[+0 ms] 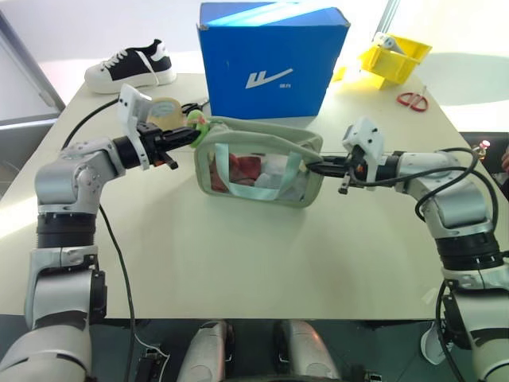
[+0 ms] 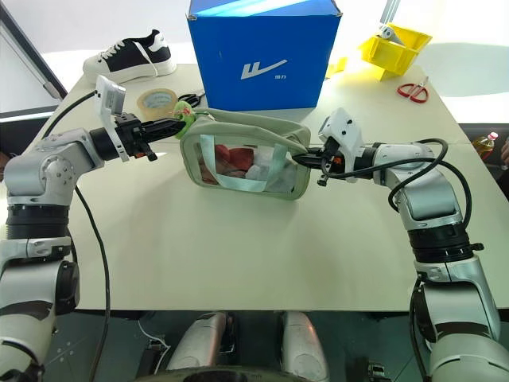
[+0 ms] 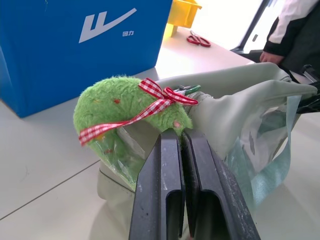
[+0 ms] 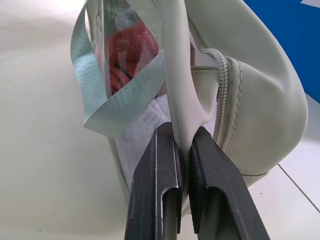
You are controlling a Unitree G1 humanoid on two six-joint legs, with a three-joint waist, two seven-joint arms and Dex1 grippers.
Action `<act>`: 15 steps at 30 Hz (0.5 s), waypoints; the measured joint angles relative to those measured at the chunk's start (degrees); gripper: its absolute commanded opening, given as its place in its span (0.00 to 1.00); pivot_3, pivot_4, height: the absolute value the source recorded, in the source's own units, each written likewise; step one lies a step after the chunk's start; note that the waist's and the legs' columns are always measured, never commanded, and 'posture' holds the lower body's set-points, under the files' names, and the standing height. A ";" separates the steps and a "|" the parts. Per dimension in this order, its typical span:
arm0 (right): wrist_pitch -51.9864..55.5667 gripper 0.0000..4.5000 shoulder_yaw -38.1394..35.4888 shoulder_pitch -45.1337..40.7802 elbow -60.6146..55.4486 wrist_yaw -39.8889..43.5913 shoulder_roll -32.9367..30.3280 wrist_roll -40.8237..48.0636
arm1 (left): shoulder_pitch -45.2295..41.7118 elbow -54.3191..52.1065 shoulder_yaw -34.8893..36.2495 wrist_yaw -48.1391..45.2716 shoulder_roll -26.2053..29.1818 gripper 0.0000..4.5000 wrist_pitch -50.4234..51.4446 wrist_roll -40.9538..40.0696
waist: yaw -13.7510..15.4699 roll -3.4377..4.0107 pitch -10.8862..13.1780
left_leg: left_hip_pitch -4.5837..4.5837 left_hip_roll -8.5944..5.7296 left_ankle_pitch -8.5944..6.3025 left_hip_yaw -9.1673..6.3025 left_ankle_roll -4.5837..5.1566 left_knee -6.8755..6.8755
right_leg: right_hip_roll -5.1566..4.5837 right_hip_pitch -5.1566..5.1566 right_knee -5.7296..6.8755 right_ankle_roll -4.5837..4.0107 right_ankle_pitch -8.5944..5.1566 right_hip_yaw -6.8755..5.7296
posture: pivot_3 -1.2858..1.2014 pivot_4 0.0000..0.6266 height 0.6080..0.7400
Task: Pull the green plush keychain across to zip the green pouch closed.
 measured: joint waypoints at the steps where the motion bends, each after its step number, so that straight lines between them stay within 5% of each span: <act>1: 0.00 0.00 0.00 0.00 0.00 -0.01 0.00 0.00 | 0.00 0.00 0.00 0.00 0.00 0.01 0.00 0.00 | -0.01 0.00 0.00 | 0.00 0.00 0.00 0.00 0.00 0.00 | 0.00 0.00 0.00 0.00 0.00 0.00 | 0.52 0.24 1.00; 11: 0.00 0.00 -0.03 -0.01 -0.01 -0.41 0.01 -0.02 | -8.00 -0.01 -0.22 0.45 -0.06 0.01 -0.38 -0.02 | 0.05 0.00 0.00 | -0.06 0.00 -0.03 0.01 0.05 0.20 | 0.01 0.00 0.09 0.02 0.01 -0.01 | 0.52 0.24 1.00; 15: 0.02 0.00 -0.03 -0.01 -0.02 -0.68 0.30 -0.01 | -9.97 -4.89 -6.64 -3.82 0.79 0.01 -3.09 2.96 | 0.02 0.00 0.00 | -0.04 0.00 -0.04 0.02 0.06 0.23 | 0.03 0.03 0.14 0.02 0.01 0.00 | 0.52 0.24 1.00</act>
